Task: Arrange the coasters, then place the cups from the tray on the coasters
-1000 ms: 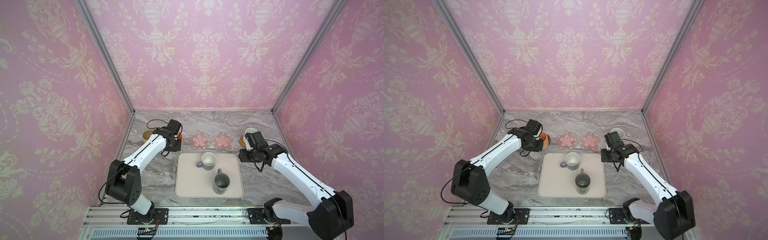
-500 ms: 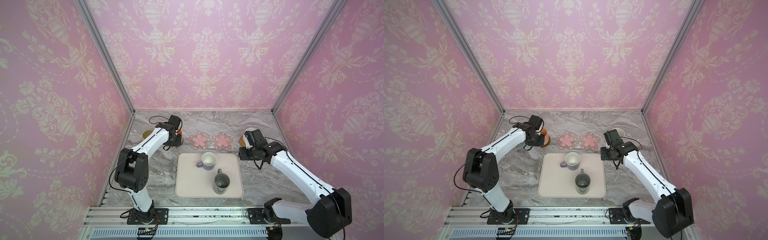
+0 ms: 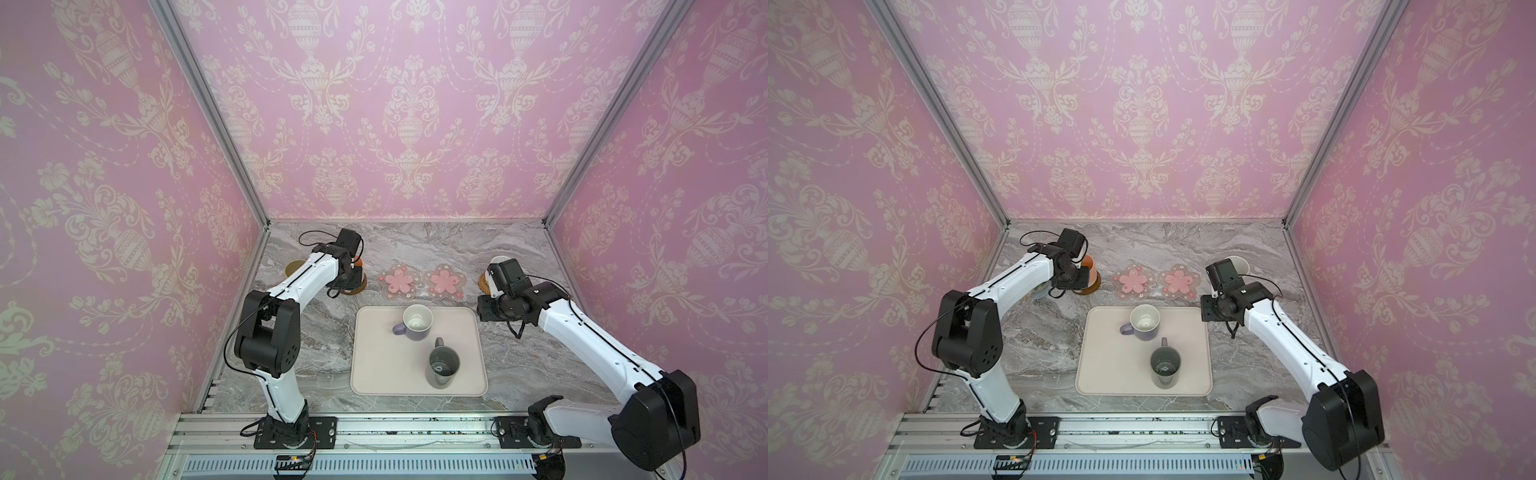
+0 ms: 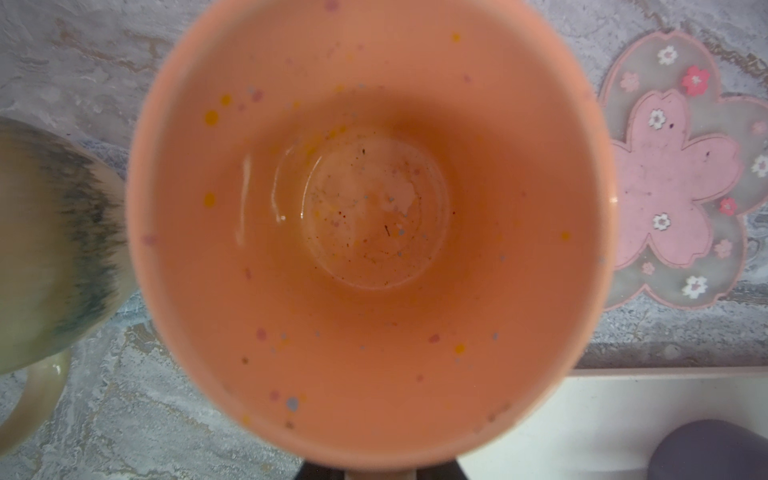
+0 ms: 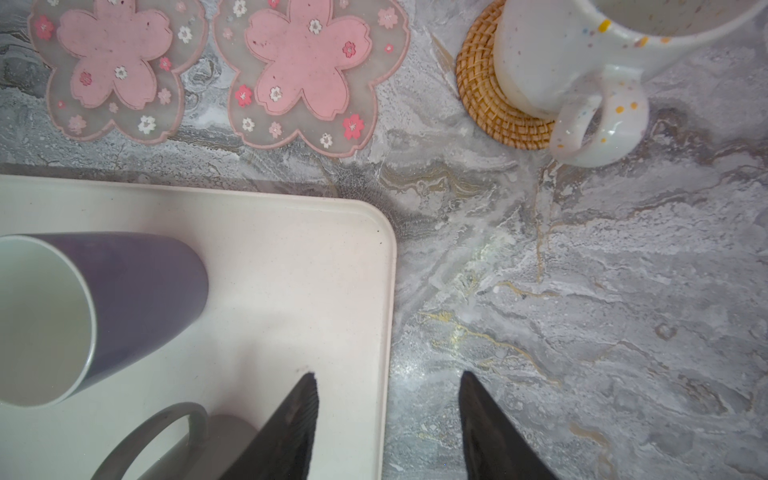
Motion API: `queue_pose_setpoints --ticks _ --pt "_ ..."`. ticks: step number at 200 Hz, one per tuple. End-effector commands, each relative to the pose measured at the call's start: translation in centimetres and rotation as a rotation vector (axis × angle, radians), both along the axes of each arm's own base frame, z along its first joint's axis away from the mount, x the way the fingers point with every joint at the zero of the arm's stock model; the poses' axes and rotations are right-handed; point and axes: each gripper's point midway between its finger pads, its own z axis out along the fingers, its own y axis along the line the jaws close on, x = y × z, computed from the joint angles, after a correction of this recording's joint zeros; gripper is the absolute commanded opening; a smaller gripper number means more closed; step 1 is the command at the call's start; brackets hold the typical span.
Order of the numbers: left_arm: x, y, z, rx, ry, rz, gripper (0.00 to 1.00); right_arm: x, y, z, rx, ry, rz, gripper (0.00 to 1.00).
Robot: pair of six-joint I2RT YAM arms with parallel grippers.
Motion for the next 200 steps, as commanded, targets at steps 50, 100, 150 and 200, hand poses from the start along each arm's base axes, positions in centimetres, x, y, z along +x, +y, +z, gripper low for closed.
queue_pose_setpoints --ticks 50,100,150,200 --pt "2.2 0.6 1.6 -0.007 -0.128 0.028 0.0 -0.2 0.0 0.4 -0.006 -0.001 0.001 0.56" --pt "1.5 0.8 0.6 0.0 -0.102 0.029 0.0 -0.4 0.0 0.3 0.004 -0.002 -0.009 0.57" --pt "0.7 0.6 -0.6 -0.019 -0.074 0.04 0.0 -0.4 0.0 0.4 0.008 -0.004 -0.009 0.57" --pt "0.1 0.6 -1.6 -0.025 -0.046 0.047 0.0 -0.5 0.1 0.3 0.017 -0.002 -0.012 0.57"
